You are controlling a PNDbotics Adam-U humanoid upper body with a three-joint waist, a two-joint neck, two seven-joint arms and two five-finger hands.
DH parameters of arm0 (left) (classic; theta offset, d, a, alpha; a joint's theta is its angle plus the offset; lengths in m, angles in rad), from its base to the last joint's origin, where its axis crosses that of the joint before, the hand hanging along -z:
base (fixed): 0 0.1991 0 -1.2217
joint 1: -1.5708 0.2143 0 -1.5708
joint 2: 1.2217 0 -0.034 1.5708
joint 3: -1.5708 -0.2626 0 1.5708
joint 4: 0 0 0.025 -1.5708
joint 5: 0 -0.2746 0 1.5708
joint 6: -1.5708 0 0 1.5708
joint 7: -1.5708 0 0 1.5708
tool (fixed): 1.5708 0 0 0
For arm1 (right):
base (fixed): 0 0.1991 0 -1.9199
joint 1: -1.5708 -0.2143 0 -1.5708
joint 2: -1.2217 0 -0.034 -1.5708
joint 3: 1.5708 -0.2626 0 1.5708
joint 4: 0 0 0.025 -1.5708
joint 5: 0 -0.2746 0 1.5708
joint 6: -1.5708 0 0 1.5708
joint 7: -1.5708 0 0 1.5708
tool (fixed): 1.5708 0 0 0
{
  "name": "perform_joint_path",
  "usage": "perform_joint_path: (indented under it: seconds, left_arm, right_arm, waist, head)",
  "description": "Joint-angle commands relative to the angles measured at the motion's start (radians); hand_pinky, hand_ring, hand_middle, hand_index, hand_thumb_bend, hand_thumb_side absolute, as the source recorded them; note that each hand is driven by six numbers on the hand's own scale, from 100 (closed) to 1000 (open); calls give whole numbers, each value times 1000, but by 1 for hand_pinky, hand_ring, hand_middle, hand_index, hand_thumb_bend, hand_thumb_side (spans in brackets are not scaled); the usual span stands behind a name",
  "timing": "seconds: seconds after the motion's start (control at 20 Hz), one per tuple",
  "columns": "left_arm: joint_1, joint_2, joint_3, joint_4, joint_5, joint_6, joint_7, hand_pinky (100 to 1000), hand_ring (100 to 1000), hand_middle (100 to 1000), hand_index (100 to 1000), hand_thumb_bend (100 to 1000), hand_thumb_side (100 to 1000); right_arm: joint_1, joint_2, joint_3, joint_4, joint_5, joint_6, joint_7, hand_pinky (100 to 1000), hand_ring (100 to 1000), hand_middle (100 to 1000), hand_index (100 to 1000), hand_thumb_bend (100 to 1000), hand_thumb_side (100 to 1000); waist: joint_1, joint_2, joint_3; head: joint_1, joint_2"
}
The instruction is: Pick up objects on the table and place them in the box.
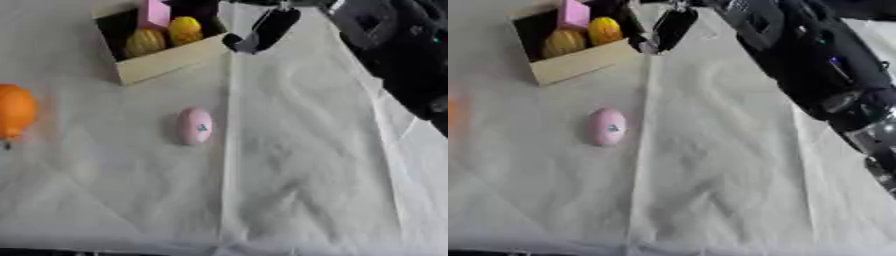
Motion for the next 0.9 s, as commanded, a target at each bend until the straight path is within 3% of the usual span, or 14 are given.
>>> perform_joint_path:
  seconds: [0.05,0.35,0.65,0.8,0.9]
  left_arm:
    - [-3,20,4,-19,0,2,-1,808,813,785,839,100,646]
    - [-6,15,2,-19,4,2,-5,808,813,785,839,100,646]
    - [-6,15,3,-19,4,3,-5,809,815,786,839,100,647]
    - [-5,14,2,-19,5,4,-7,809,815,786,840,100,647]
    - [-5,14,2,-19,6,3,-8,809,815,786,840,100,647]
  right_arm:
    - [-6,10,0,-2,-8,7,-8,842,921,762,926,100,293]
    - [16,64,35,16,-24,19,10,849,930,771,945,100,457]
    - [49,71,59,27,-72,19,58,854,936,773,953,100,566]
    - [57,70,69,27,-77,16,81,870,956,797,973,100,505]
    - [62,71,75,32,-78,10,101,874,958,796,982,100,368]
  waist:
    - [-1,-32,-1]
    - [1,-31,3]
    - [-2,-30,3]
    - [-3,-32,0]
    - [-2,-33,-1]
  head:
    - [-2,4]
    - [-5,4]
    - [-1,4]
    - [3,4]
    - [7,4]
